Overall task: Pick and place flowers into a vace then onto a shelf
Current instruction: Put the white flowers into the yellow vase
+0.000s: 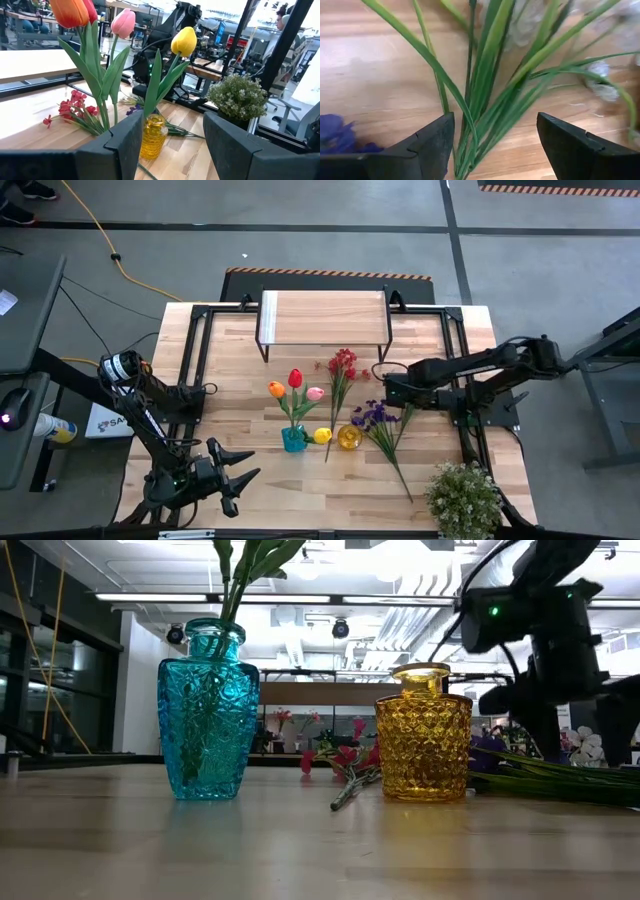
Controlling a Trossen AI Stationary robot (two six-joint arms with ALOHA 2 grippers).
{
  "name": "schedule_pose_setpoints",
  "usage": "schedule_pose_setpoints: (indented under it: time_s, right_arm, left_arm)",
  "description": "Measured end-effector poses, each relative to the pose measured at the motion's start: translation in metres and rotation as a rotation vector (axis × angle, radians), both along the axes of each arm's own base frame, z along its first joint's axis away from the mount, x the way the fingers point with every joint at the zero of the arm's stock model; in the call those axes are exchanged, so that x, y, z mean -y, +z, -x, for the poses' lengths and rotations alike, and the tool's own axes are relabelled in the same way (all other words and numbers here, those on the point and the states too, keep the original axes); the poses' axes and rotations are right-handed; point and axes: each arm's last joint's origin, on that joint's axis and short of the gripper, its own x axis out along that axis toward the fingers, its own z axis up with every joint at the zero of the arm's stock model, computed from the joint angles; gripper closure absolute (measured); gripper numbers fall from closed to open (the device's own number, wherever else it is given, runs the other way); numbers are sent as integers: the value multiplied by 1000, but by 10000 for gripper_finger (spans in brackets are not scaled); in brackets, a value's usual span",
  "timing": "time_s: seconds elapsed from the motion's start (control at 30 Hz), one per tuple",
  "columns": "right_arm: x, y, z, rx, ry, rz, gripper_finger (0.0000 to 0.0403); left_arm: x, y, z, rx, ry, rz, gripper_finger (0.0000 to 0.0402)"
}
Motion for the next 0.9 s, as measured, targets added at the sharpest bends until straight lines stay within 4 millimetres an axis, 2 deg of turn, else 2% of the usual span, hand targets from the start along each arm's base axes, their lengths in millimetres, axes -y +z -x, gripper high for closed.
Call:
schedule_pose_setpoints:
  time_s: [0.23,0.47,0.63,0.9]
  right_arm:
    - [0,-18,-13,-2,34,-17,130]
    - [1,-14,-10,-5,43,21,143]
    - [3,-13,-10,0,45,67,184]
    - [3,-13,-10,8,50,90,279]
  left_arm:
    - [0,0,0,2,0,3,163]
    - [0,0,0,2,0,3,163]
    - [0,0,0,2,0,3,163]
    - [0,0,0,2,0,4,163]
